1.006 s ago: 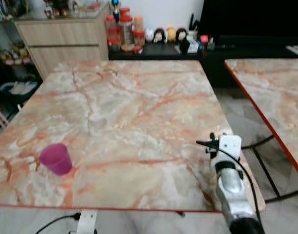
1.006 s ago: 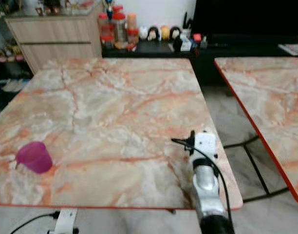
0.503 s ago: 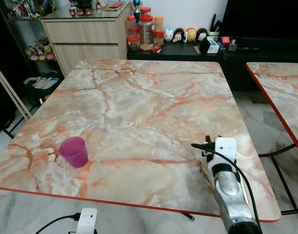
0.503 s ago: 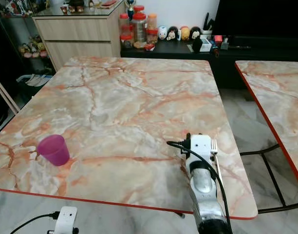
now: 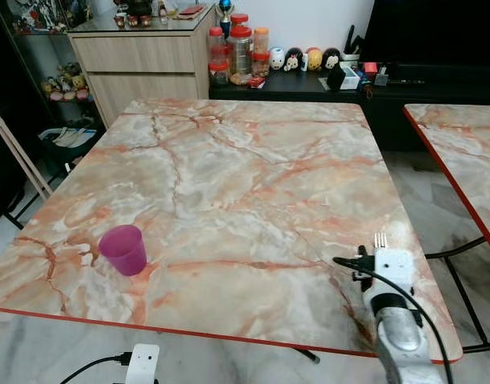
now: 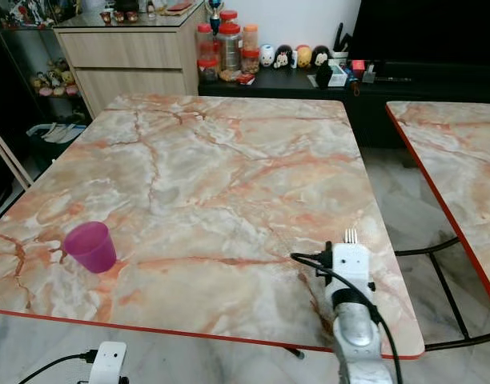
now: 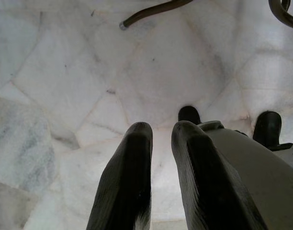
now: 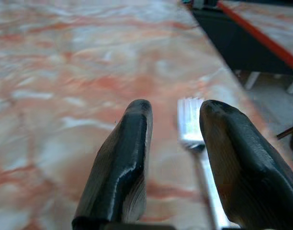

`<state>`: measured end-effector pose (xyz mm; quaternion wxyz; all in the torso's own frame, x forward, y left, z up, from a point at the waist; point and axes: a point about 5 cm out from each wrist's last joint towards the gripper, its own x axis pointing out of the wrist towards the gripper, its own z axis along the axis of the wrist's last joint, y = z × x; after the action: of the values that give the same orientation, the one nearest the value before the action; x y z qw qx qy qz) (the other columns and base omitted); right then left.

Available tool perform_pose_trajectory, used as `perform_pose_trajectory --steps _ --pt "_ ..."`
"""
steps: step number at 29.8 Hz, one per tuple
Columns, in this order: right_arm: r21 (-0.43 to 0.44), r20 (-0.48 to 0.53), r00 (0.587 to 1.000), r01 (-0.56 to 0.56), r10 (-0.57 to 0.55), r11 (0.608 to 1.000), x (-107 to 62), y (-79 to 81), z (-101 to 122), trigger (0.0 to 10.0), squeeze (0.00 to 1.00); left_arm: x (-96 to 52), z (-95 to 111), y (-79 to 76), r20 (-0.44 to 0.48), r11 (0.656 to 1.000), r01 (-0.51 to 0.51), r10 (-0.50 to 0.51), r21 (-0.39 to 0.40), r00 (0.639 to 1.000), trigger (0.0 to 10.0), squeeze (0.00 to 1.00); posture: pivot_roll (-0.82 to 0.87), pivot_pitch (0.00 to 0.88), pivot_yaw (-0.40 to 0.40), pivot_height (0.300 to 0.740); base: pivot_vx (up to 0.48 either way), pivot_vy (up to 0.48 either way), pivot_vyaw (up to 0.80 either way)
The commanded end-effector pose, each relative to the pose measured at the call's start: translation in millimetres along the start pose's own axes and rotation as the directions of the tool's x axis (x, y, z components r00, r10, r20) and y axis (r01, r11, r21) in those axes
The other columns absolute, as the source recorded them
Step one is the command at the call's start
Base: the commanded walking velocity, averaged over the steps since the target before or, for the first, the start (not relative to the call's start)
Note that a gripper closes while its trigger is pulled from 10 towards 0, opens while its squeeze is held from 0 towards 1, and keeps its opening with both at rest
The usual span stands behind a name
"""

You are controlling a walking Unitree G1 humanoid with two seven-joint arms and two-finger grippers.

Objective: Setting the table

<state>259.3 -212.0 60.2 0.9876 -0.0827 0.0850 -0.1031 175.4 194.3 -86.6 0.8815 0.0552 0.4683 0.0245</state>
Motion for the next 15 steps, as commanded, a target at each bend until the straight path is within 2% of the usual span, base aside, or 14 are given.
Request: perform_pose_trajectory --steps 1,15 --pt "0.016 0.005 1.000 0.009 -0.010 1.000 3.0 -2.9 5.2 10.0 0.00 -0.3 -2.0 -0.3 -0.006 1.000 0.006 -0.006 0.023 1.000 10.0 0.00 -0.10 0.000 0.008 0.740 0.000 0.000 0.00" --pt "0.038 0.033 0.998 -0.051 0.050 0.998 15.2 17.4 23.2 10.0 0.00 -0.5 -2.6 1.8 -0.004 1.000 -0.007 0.007 0.014 1.000 10.0 0.00 -0.07 0.000 -0.005 0.740 0.000 -0.308 0.00"
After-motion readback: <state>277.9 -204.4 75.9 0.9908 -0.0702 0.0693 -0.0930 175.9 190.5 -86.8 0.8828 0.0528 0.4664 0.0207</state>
